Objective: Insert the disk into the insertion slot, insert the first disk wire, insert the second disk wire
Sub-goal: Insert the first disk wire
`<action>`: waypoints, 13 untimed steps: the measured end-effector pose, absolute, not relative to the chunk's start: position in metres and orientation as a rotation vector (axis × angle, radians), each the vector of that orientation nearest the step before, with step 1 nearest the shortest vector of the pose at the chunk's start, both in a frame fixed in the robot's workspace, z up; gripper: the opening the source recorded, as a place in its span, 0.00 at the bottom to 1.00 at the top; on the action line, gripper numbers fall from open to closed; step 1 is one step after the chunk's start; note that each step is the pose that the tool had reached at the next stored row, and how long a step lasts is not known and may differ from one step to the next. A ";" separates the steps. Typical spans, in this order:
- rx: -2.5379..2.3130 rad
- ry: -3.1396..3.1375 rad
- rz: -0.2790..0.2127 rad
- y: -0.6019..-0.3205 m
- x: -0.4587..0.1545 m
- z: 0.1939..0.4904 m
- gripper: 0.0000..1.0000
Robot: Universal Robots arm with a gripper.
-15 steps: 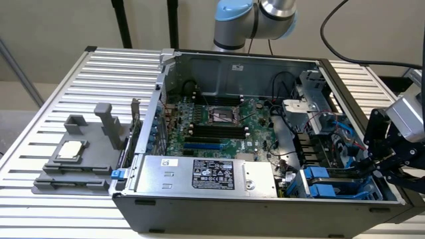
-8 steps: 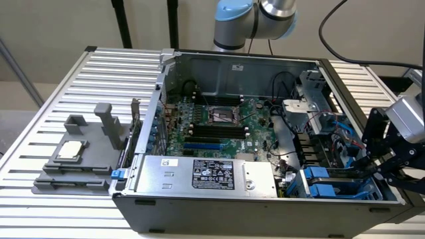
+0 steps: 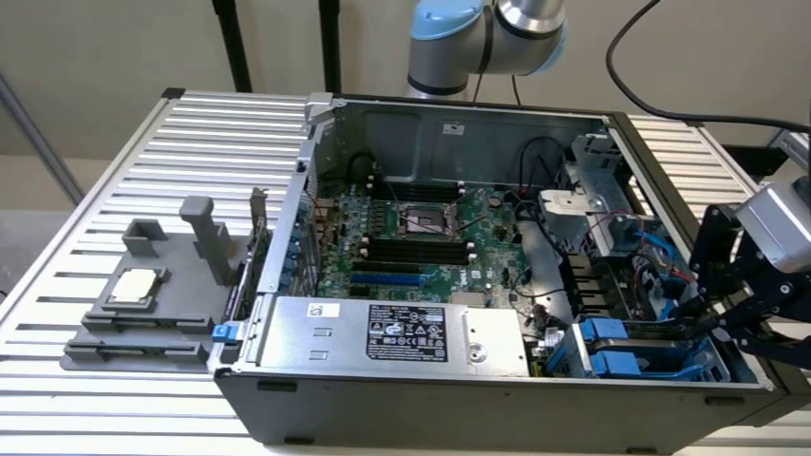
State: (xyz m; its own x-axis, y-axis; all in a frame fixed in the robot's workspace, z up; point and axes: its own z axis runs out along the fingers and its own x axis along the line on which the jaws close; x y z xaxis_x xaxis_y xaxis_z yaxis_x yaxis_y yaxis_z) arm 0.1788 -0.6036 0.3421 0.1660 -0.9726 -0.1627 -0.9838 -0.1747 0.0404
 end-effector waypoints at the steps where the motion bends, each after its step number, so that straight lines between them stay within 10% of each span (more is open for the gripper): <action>1: -2.342 1.966 0.234 -0.604 0.179 0.342 0.26; 13: -2.347 1.949 0.242 -0.603 0.175 0.347 0.17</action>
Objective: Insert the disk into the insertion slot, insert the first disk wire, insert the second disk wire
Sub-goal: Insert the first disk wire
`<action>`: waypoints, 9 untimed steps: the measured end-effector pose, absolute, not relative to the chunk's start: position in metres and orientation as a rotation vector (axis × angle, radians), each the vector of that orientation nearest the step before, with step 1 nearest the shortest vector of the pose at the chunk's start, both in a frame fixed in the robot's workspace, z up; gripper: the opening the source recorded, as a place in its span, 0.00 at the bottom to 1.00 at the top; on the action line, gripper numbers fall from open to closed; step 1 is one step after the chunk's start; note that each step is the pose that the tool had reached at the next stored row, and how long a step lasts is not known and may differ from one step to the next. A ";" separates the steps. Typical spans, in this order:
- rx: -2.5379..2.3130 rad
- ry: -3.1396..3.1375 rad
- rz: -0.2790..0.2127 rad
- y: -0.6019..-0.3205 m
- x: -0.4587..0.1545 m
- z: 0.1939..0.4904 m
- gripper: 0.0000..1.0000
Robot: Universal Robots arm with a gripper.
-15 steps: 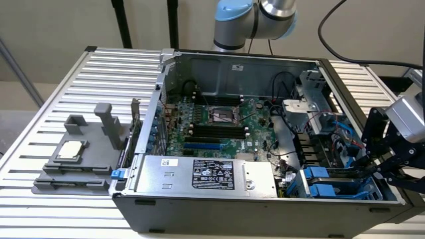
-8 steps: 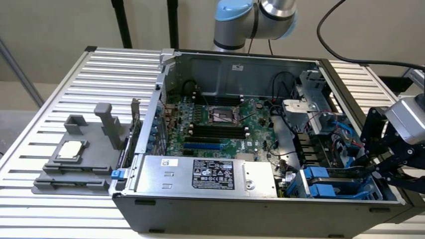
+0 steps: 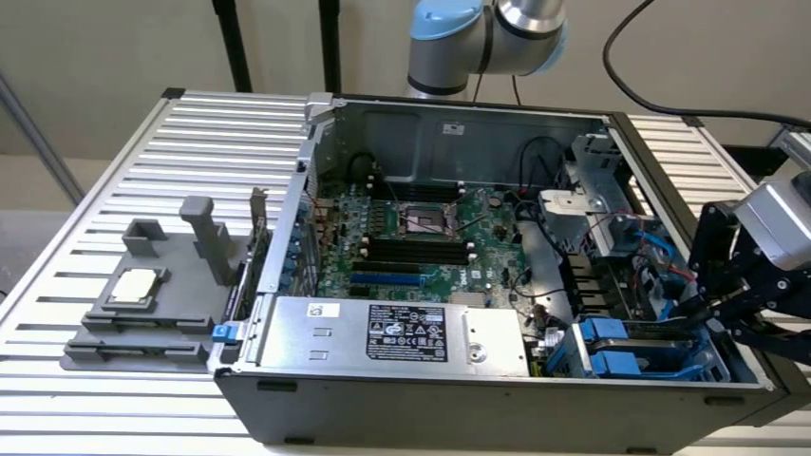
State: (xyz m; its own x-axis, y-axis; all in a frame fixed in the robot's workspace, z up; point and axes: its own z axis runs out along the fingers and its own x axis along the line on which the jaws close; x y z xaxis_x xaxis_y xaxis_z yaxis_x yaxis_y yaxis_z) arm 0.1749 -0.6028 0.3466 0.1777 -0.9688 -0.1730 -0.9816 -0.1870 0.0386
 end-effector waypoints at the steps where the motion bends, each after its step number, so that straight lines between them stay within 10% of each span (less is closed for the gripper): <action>1: -2.347 1.949 0.243 -0.603 0.173 0.349 0.17; 9: -2.346 1.959 0.254 -0.603 0.159 0.351 0.17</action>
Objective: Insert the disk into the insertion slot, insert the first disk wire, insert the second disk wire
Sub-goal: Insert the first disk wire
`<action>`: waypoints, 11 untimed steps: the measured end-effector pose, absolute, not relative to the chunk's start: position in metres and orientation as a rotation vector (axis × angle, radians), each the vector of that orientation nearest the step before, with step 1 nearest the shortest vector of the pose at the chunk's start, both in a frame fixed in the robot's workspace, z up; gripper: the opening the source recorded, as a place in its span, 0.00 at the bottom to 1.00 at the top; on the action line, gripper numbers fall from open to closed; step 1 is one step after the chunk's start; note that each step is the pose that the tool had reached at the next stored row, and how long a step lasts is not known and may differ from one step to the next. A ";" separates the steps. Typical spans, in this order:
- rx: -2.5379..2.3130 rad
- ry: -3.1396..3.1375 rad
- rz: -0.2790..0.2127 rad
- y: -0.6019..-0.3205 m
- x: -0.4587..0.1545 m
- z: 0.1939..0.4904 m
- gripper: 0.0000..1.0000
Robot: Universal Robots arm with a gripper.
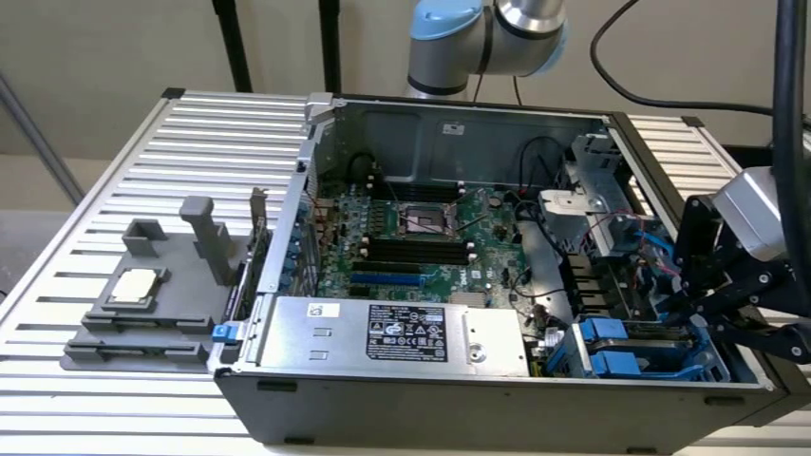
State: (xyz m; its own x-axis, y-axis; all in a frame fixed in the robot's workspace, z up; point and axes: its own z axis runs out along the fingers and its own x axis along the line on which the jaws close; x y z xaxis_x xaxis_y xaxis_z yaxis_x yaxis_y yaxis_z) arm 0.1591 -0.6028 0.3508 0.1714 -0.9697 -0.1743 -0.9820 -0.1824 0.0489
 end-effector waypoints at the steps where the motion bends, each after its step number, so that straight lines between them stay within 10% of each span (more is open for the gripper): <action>1: -2.343 1.966 0.257 -0.603 0.159 0.351 0.17; 11: -2.220 2.116 0.286 -0.603 0.159 0.345 0.17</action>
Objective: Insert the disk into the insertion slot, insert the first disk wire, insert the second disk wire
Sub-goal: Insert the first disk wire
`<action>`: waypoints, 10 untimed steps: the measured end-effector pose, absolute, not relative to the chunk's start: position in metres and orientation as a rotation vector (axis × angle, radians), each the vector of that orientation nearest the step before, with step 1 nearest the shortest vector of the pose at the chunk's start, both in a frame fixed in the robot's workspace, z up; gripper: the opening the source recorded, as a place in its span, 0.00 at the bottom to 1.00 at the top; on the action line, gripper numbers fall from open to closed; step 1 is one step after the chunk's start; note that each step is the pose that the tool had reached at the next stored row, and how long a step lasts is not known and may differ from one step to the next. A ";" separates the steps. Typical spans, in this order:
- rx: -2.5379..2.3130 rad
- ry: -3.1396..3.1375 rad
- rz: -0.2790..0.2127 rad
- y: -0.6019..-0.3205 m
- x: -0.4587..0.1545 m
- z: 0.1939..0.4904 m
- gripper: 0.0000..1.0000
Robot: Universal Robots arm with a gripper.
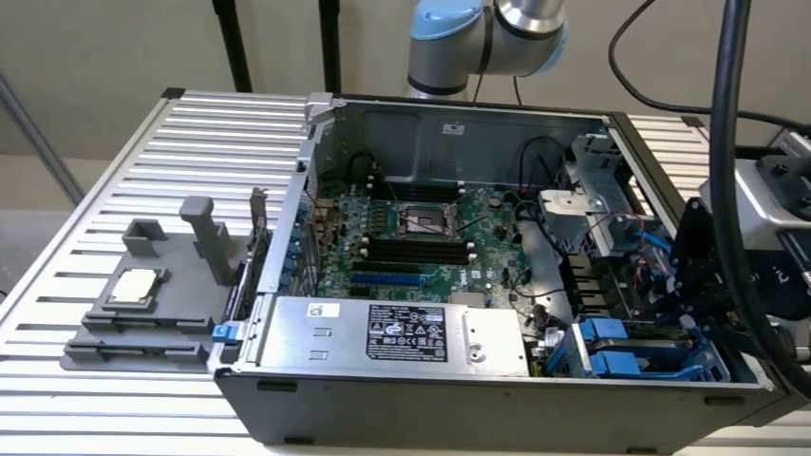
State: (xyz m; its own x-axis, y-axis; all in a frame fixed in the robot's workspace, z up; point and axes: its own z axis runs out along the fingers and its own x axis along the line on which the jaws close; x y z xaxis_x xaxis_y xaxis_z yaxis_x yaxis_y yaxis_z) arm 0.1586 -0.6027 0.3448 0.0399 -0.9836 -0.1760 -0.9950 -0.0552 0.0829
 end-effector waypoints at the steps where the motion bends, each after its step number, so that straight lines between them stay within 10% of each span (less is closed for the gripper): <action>1: -2.205 2.131 0.285 -0.603 0.159 0.344 0.17; 10: -2.138 2.226 0.281 -0.603 0.158 0.340 0.17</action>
State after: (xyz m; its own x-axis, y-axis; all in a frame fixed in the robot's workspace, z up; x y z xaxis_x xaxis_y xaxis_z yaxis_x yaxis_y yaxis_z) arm 0.1584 -0.6027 0.3398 -0.0478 -0.9866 -0.1559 -0.9944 0.0322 0.1009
